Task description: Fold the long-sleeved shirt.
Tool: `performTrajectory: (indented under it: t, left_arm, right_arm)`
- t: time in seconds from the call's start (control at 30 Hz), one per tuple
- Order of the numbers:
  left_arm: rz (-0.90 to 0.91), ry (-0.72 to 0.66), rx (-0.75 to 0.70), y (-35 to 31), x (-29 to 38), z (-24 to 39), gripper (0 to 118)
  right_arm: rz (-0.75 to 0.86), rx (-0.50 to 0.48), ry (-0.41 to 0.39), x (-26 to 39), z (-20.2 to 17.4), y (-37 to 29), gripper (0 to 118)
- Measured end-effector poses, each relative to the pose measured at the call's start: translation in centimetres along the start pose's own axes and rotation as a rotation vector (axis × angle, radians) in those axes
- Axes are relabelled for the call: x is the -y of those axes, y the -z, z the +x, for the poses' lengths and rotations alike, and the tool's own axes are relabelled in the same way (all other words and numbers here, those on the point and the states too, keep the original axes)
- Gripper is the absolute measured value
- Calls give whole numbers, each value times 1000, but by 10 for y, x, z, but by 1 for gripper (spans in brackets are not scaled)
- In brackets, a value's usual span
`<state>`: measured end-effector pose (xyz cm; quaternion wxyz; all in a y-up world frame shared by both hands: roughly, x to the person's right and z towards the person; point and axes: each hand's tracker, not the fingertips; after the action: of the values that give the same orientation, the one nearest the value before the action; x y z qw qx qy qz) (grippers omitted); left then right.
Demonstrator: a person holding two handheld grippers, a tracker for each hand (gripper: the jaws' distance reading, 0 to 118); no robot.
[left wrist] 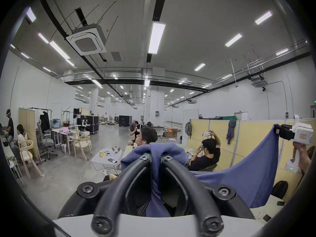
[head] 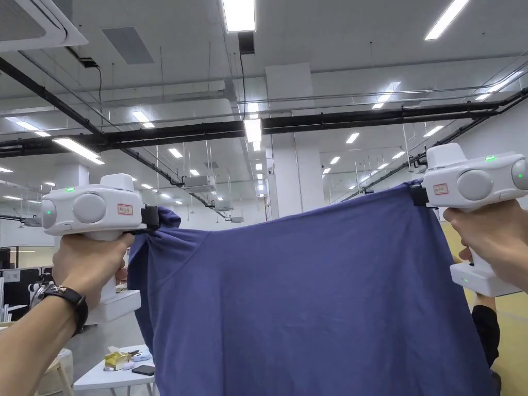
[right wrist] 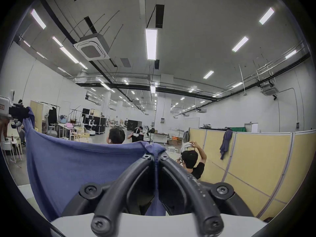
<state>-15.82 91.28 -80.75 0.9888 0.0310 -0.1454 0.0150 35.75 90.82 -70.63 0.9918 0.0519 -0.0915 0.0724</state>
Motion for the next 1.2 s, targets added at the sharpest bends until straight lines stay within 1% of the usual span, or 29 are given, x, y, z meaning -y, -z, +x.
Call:
performTrajectory:
  t: [0.27, 0.4, 0.47, 0.63, 0.77, 0.87, 0.9, 0.97, 1.0, 1.07, 1.13, 1.17, 1.2]
  left_arm:
    - [1, 35, -25, 74, 7, -6, 7]
    - [3, 53, -35, 107, 15, -4, 7]
    - [3, 56, -40, 120, 19, -3, 7]
    - [-9, 57, -36, 147, 44, -2, 7]
    - [-39, 58, -11, 155, 85, -3, 7]
    - [-81, 61, 7, 155, 134, -6, 7]
    - [-123, 63, 14, 155, 153, -8, 7]
    - [-144, 73, 19, 148, 188, -11, 7]
    - [-182, 70, 35, 143, 205, -14, 7]
    - [-207, 72, 41, 135, 235, -16, 7]
    - [-217, 45, 41, 121, 264, -20, 7]
    - [-240, 38, 51, 117, 275, -21, 7]
    - [-248, 38, 45, 109, 288, -21, 7]
  right_arm:
    - [11, 5, 12, 1, -3, 76, 4]
    - [15, 17, -16, 8, -6, 107, 4]
    - [10, 25, -33, 14, -6, 120, 4]
    - [-4, 28, -26, 44, -3, 145, 4]
    - [-54, -5, 22, 95, -3, 158, 4]
    - [-117, -13, 17, 153, -9, 163, 4]
    - [-143, -25, 25, 173, -10, 162, 4]
    - [-168, -52, 49, 212, -12, 159, 4]
    - [-199, -62, 63, 232, -14, 156, 4]
    - [-250, -74, 42, 265, -20, 148, 4]
    - [-263, -100, 66, 298, -25, 135, 4]
    - [-296, -114, 61, 309, -28, 131, 4]
    - [-287, -110, 69, 322, -32, 121, 4]
